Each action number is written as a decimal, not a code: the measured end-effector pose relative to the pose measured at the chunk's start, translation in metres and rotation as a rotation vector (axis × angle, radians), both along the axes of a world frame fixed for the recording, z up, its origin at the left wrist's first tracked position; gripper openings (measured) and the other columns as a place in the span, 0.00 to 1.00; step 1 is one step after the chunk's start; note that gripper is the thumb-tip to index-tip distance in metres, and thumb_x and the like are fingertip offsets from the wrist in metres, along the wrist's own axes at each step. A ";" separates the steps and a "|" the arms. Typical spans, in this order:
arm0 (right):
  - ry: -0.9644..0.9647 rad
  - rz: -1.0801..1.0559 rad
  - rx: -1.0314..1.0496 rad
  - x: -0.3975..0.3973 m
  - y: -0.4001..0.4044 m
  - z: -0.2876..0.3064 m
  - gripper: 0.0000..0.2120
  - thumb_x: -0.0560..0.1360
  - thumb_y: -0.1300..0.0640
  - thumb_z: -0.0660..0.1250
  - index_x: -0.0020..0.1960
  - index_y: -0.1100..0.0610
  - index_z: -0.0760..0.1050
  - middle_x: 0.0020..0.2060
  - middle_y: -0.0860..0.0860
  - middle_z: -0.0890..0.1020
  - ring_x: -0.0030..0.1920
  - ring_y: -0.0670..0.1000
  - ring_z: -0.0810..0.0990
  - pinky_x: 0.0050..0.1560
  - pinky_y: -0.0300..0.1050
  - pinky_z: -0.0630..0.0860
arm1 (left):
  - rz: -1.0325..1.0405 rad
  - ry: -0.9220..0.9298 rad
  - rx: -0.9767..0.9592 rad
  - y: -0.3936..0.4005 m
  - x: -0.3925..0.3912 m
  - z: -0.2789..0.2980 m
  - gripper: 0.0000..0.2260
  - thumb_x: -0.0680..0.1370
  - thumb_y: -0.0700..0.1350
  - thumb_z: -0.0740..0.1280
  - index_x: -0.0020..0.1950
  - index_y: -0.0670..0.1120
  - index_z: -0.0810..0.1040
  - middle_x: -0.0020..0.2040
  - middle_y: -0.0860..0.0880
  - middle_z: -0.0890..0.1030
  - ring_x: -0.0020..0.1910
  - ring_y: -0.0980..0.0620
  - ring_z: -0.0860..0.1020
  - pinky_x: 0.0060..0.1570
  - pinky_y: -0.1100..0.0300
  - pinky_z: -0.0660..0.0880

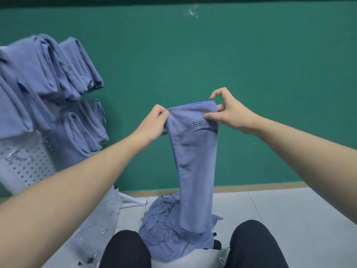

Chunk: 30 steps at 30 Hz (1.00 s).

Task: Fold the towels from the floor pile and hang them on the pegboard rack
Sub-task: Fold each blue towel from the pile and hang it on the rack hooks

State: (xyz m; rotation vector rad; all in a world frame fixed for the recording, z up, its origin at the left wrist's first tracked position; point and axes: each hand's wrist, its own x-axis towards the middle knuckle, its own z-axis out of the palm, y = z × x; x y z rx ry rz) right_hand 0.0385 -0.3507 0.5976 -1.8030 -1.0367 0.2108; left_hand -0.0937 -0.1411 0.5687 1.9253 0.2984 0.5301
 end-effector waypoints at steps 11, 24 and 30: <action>0.405 0.005 0.063 -0.026 0.002 0.028 0.04 0.82 0.53 0.64 0.52 0.53 0.71 0.42 0.49 0.80 0.35 0.46 0.80 0.38 0.42 0.80 | 0.110 -0.107 -0.368 -0.019 -0.012 0.016 0.07 0.83 0.51 0.58 0.50 0.49 0.71 0.42 0.50 0.74 0.39 0.51 0.69 0.37 0.59 0.65; 0.490 -0.213 0.165 -0.051 0.028 0.012 0.08 0.84 0.48 0.58 0.53 0.53 0.69 0.52 0.51 0.77 0.49 0.49 0.79 0.49 0.45 0.78 | -0.279 -0.024 -0.896 -0.069 -0.052 -0.031 0.16 0.80 0.44 0.64 0.67 0.41 0.78 0.62 0.43 0.82 0.61 0.46 0.81 0.59 0.52 0.77; 0.425 -0.282 0.052 -0.047 0.015 -0.007 0.10 0.82 0.50 0.62 0.44 0.54 0.68 0.44 0.54 0.74 0.43 0.53 0.74 0.43 0.47 0.73 | -0.169 -0.021 -0.813 -0.082 -0.047 -0.033 0.13 0.84 0.43 0.60 0.68 0.44 0.75 0.59 0.46 0.84 0.58 0.49 0.83 0.54 0.53 0.79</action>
